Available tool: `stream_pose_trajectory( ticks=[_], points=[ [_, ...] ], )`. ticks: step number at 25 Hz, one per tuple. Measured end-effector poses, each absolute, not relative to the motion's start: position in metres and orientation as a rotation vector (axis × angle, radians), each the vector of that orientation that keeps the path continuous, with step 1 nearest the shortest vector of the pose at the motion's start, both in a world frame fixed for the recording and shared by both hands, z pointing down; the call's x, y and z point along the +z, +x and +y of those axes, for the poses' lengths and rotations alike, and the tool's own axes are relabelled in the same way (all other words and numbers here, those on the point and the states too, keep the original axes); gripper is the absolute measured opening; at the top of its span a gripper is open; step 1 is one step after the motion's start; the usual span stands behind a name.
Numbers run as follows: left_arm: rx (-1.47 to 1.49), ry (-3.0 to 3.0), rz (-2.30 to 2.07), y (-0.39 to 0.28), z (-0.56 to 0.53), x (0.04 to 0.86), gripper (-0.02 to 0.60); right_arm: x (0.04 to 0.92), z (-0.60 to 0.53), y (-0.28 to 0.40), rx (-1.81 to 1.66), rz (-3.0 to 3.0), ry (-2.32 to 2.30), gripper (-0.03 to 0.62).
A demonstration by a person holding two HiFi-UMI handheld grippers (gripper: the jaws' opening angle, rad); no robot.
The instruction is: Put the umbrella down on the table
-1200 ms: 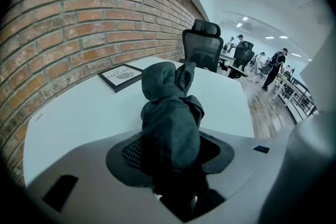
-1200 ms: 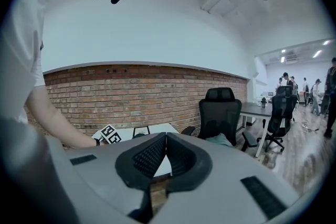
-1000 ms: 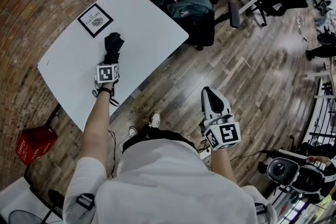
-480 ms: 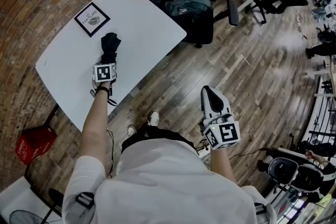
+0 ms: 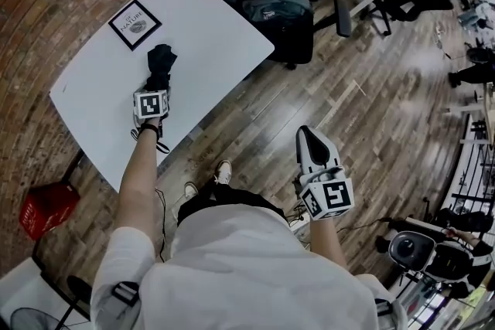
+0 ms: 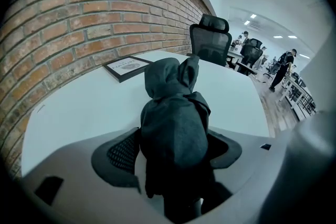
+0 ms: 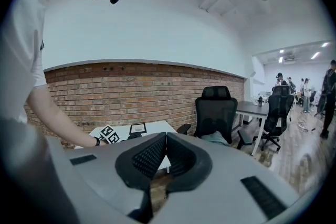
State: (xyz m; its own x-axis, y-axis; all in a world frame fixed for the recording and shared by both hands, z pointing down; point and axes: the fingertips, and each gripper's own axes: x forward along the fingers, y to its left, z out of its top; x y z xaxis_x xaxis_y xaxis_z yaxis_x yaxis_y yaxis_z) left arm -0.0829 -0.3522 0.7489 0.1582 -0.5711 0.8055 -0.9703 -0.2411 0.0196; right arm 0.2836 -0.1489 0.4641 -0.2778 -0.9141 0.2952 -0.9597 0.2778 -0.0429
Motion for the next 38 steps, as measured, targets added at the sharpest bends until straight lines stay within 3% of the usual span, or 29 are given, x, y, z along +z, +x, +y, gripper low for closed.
stream_pose_trajectory(
  ticks=[3, 14, 26, 31, 33, 38],
  points=[
    [0.957, 1.878, -1.54, -0.091, -0.351, 0.743, 0.371, 0.463, -0.145, 0.281, 0.306, -2.346, 1.733, 0.02],
    [0.819, 1.999, -1.536, -0.074, -0.338, 0.696, 0.37, 0.455, -0.143, 0.256, 0.277, -2.422, 1.702, 0.02],
    [0.63, 2.032, -1.573, -0.12, -0.291, 0.638, 0.365, 0.437, -0.127, 0.206, 0.242, -2.506, 1.653, 0.02],
    [0.491, 2.075, -1.724, -0.155, -0.267, 0.591, 0.215, 0.431, -0.128, 0.17, 0.212, -2.56, 1.584, 0.02],
    [0.407, 2.073, -1.782, -0.166, -0.253, 0.574, 0.102, 0.427, -0.129, 0.156, 0.199, -2.58, 1.561, 0.02],
    [0.306, 2.128, -1.706, -0.167, -0.231, 0.558, 0.026, 0.423, -0.127, 0.135, 0.183, -2.599, 1.527, 0.02]
  ],
)
